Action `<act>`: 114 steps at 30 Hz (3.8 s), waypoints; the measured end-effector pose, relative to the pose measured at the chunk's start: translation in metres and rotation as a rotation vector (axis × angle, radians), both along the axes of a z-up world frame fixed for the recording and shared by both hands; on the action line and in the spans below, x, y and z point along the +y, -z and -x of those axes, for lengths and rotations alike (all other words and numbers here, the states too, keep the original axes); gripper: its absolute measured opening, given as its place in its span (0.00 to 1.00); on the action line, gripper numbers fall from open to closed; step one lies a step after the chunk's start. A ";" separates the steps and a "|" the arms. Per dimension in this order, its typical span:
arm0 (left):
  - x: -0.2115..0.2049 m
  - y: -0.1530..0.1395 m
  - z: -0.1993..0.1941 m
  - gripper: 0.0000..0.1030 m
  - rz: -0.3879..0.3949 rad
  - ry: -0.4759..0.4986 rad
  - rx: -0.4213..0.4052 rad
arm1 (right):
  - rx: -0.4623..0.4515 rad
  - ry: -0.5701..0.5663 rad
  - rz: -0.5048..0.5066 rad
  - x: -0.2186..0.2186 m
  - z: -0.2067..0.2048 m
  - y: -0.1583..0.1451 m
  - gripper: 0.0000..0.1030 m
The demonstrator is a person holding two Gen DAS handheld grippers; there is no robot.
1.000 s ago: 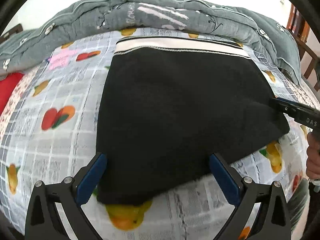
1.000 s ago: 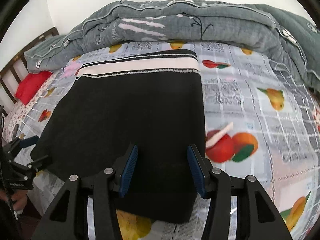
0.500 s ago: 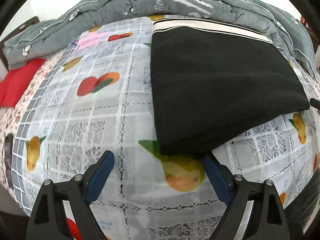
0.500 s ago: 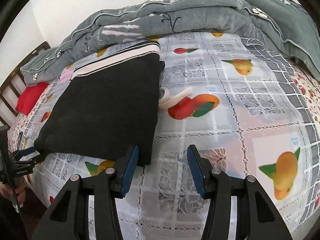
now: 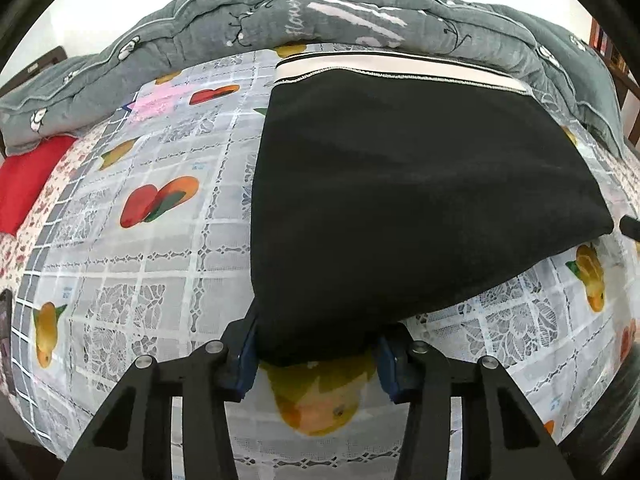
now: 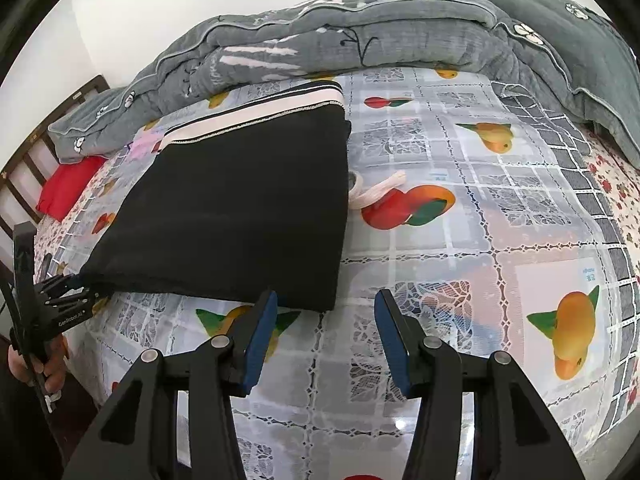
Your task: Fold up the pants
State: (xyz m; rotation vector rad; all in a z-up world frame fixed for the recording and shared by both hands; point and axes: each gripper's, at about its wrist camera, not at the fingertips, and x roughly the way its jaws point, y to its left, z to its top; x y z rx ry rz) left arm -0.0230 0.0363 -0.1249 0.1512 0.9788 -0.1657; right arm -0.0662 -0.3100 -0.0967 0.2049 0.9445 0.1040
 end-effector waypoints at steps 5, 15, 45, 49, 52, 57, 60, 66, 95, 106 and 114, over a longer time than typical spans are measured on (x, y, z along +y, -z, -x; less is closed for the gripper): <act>0.000 0.000 -0.001 0.44 0.016 -0.020 0.004 | 0.009 -0.010 0.000 0.007 -0.002 0.001 0.49; 0.009 -0.001 0.014 0.43 0.056 0.001 0.025 | 0.009 -0.025 0.002 0.012 -0.005 -0.001 0.49; 0.017 0.012 -0.127 0.53 0.372 -0.007 0.105 | -0.052 0.007 -0.089 0.000 -0.159 0.017 0.27; 0.010 0.010 -0.149 0.53 0.340 -0.045 0.087 | -0.074 0.003 -0.036 0.006 -0.183 0.018 0.26; 0.010 0.009 -0.148 0.55 0.322 -0.076 0.088 | -0.057 0.009 -0.083 -0.002 -0.195 0.020 0.29; 0.005 -0.001 -0.104 0.59 0.209 -0.090 0.038 | -0.101 -0.011 0.051 0.013 -0.153 0.007 0.36; 0.004 -0.009 -0.078 0.59 0.181 -0.117 0.001 | -0.126 -0.027 0.151 0.030 -0.119 0.003 0.39; -0.003 -0.018 -0.032 0.62 0.167 -0.089 0.020 | -0.097 -0.076 0.165 0.039 -0.061 0.012 0.43; -0.059 -0.163 0.117 0.79 0.103 -0.045 -0.215 | -0.218 0.117 0.196 0.025 0.088 -0.123 0.90; -0.059 -0.168 0.123 0.80 0.107 -0.048 -0.227 | -0.230 0.122 0.200 0.031 0.096 -0.131 0.90; -0.059 -0.168 0.124 0.80 0.112 -0.048 -0.225 | -0.230 0.125 0.196 0.032 0.095 -0.133 0.90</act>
